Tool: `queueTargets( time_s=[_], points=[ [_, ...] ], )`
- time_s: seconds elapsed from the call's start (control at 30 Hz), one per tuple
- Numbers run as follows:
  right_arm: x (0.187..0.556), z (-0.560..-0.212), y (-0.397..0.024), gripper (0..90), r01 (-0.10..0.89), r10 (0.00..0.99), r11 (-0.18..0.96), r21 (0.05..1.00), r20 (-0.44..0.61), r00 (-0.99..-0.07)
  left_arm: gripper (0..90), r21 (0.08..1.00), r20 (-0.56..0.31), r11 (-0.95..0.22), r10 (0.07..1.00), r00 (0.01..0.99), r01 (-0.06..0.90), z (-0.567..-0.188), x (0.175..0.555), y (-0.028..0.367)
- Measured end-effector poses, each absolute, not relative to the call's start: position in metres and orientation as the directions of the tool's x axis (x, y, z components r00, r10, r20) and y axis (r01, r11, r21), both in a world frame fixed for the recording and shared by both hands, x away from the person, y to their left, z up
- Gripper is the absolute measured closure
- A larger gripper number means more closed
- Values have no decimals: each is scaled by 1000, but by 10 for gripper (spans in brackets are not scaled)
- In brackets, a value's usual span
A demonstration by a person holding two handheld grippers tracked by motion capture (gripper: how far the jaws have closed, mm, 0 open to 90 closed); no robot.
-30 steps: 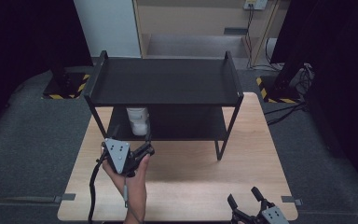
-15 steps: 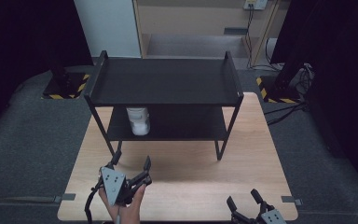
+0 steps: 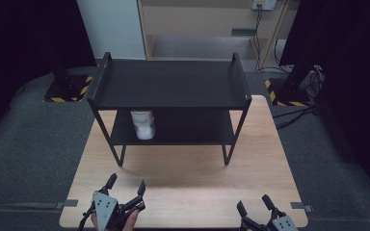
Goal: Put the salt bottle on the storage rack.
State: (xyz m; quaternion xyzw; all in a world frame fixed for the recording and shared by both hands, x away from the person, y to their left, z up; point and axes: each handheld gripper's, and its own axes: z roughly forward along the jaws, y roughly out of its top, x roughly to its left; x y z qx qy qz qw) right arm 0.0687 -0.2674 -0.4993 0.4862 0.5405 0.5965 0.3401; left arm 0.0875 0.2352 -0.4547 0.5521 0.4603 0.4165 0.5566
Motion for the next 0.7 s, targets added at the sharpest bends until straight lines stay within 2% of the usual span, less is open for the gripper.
queueTargets(
  time_s=[0.2, 0.5, 0.7],
  points=[
    [72, -499, -263, 53, 117, 932, -177, 977, 205, -300, 78, 997, -67, 58, 975, 210, 46, -459, 80, 247],
    [69, -503, -262, 51, 108, 938, -174, 979, 198, -283, 78, 1000, -9, 4, 983, 184, 28, -473, 71, 275],
    [63, -505, -268, 51, 108, 948, -176, 978, 198, -249, 78, 1000, -5, 0, 984, 177, 29, -477, 67, 285]
  ],
)
